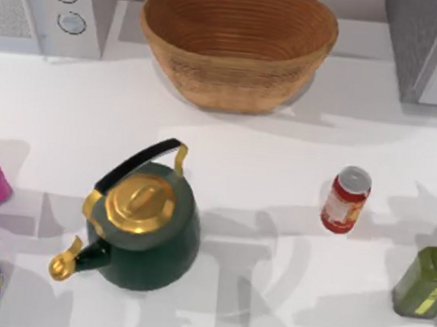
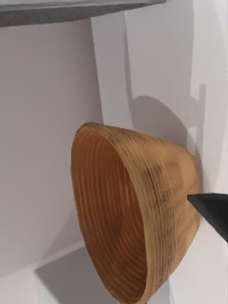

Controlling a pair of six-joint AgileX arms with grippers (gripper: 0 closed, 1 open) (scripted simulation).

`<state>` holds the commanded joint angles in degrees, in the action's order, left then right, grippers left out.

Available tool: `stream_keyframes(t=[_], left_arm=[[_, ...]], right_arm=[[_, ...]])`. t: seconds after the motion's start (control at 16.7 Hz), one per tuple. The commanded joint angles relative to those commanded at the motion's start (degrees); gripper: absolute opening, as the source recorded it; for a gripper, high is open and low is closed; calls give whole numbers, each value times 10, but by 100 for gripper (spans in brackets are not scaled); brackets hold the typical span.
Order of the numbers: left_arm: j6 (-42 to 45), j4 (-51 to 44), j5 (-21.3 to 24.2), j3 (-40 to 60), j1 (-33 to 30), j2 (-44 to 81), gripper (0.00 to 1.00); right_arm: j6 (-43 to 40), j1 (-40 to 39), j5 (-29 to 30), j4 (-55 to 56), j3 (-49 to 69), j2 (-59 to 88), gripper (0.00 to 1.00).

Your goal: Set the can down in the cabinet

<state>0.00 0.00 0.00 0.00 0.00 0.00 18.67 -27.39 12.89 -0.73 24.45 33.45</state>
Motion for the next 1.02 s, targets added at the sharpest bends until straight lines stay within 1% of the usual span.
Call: stream_keyframes(t=[0.18,0.3,0.6,0.78,1.02], left_arm=[[0,0,0,0,0,0,100],[0,0,0,0,0,0,100],[0,0,0,0,0,0,100],[0,0,0,0,0,0,100],[0,0,0,0,0,0,100]], right_arm=[[57,-71,50,-2,80,159,100],[87,-102,80,-7,118,266,100],[130,-133,128,-23,163,484,100],[139,-133,144,-34,160,547,100],[140,-133,147,-38,156,558,100]])
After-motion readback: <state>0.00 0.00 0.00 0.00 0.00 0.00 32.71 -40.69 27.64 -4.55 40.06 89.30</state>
